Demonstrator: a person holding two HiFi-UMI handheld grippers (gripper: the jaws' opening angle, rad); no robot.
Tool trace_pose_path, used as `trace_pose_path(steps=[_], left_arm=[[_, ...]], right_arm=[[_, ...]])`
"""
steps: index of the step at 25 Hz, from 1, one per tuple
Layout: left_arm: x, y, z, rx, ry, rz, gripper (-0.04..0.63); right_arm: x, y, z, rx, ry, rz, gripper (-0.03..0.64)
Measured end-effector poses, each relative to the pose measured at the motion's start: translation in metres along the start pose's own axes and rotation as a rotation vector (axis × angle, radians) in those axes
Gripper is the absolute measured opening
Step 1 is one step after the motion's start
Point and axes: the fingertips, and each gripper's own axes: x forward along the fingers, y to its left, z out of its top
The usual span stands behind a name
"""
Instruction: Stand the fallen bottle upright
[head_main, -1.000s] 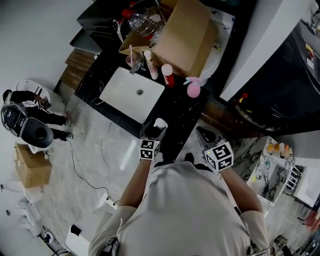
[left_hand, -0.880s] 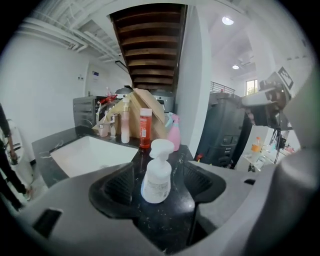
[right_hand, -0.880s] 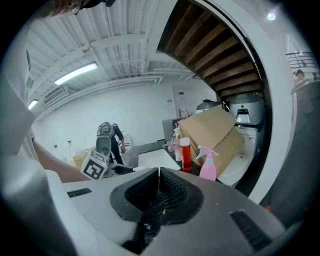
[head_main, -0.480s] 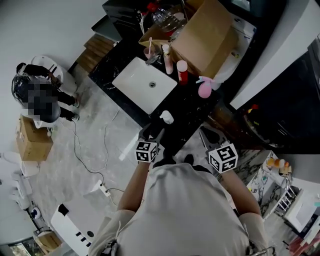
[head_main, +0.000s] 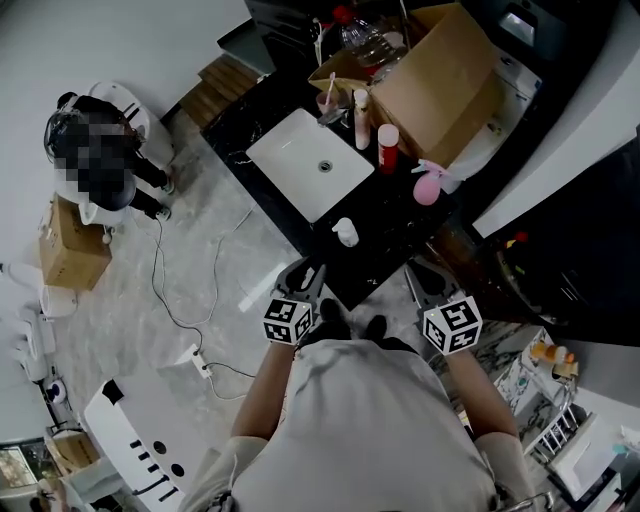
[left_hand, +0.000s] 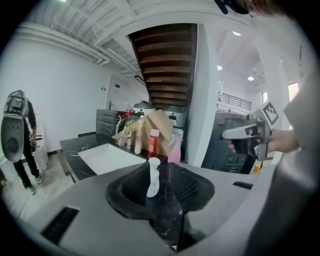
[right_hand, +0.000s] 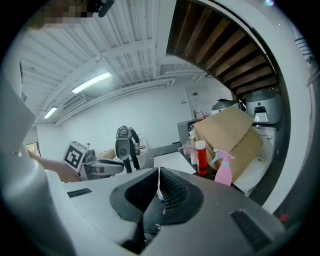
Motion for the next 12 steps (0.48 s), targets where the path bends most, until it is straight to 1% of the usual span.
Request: trace_pose_path(steps=[5,8,12], left_arm=[[-0.024,0.002,0.015,-0.004,-0.034,0.009,0.078],[-0.039,0.008,0.023,-0.01,-0.052,0.006,0.055],[-0.06,0.021,0.038,-0.001,-0.092,0.0,0.029]], right_arm=[[0.004,0.011,0.008,-0.01,-0.013,0.023,0.034],[0.006,0.021,0.012,-0.009,-0.013,0.021,0.034],[0.01,0.038,0.023,-0.034,-0.027,0.01,0.034]])
